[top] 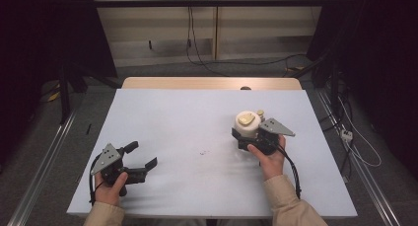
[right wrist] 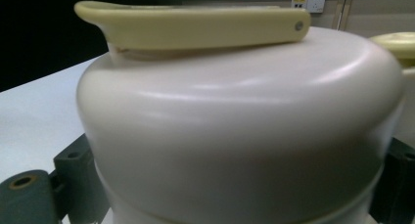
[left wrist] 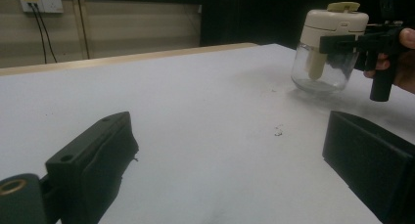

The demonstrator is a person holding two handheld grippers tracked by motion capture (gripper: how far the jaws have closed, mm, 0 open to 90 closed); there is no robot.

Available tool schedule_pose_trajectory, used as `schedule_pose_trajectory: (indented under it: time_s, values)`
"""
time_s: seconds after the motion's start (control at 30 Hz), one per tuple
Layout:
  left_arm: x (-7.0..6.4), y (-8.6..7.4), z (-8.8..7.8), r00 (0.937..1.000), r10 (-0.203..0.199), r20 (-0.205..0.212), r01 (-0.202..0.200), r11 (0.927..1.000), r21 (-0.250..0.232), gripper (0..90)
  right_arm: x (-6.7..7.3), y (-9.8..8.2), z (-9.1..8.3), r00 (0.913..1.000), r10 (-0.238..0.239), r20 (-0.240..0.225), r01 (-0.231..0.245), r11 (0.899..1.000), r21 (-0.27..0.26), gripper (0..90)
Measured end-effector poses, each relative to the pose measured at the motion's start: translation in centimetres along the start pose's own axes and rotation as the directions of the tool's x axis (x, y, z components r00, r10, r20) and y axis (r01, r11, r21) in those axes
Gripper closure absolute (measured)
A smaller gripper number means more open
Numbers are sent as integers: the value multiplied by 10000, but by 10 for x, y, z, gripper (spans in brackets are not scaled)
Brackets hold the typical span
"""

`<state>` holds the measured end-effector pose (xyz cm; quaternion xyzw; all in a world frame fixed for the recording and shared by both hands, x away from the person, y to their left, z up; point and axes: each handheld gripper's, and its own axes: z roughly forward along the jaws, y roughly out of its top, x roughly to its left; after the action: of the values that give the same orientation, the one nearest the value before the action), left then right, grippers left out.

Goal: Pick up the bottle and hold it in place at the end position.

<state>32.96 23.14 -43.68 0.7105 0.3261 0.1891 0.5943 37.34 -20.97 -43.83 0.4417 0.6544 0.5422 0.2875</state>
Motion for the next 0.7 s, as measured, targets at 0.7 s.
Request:
schedule_pose_trajectory:
  time_s: [0.7]
  values:
    - [0, 0, 1, 10000, 0, 69, 0, 10000, 0, 47, 13, 3, 17, 9992, -51, -394, 54, 9999, 93, 68]
